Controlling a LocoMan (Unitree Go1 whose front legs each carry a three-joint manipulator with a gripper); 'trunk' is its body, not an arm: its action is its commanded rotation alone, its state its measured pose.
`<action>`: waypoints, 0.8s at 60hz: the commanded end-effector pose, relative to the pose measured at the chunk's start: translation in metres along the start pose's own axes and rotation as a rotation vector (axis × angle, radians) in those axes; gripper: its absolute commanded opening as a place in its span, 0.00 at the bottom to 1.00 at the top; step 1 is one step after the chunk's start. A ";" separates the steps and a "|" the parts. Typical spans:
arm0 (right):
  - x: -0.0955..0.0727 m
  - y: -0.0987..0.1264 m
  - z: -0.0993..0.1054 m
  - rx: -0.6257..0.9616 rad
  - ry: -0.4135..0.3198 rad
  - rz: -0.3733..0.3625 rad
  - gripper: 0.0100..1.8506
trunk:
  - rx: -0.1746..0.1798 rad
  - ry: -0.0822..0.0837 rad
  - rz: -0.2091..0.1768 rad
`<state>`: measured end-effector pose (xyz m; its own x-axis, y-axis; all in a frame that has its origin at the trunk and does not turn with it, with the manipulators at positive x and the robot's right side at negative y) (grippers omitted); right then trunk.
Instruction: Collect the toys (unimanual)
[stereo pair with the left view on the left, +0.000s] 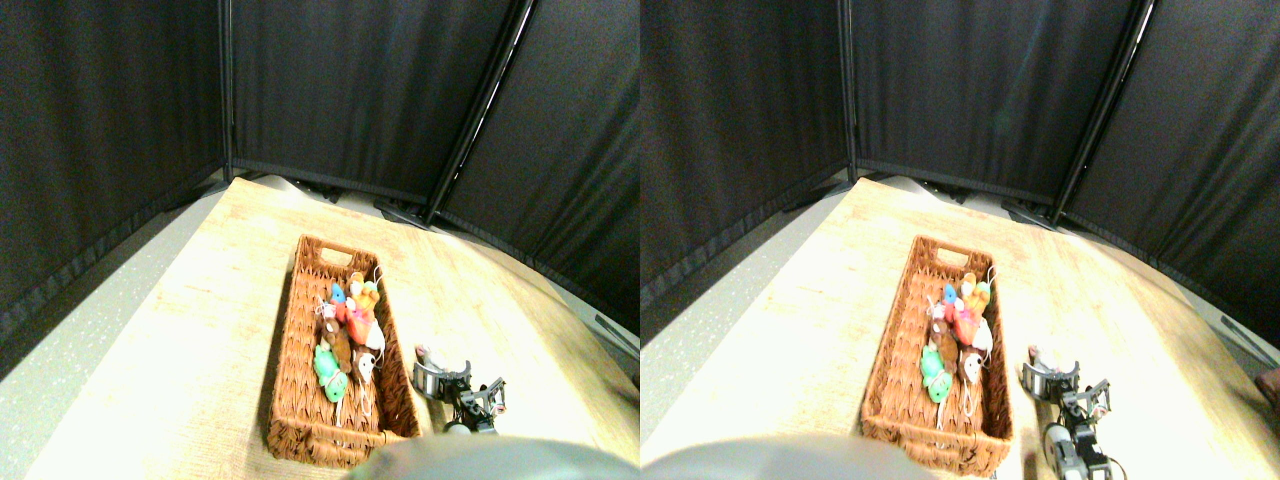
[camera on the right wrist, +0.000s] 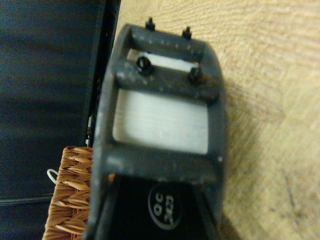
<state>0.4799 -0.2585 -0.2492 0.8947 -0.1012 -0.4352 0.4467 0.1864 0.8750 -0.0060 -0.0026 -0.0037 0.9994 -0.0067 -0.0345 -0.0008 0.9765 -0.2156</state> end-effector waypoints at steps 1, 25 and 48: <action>0.003 -0.004 0.001 -0.021 -0.046 -0.017 0.51 | -0.011 0.027 0.016; 0.003 0.012 -0.008 -0.028 -0.177 0.045 0.04 | -0.006 0.026 0.011; -0.015 0.040 -0.009 -0.070 -0.142 0.184 0.06 | 0.003 0.012 0.000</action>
<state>0.4828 -0.2437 -0.2244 0.9371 -0.1900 -0.2929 0.3372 0.2757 0.9001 -0.0043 -0.0028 -0.0037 0.9992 -0.0131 -0.0367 0.0052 0.9786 -0.2055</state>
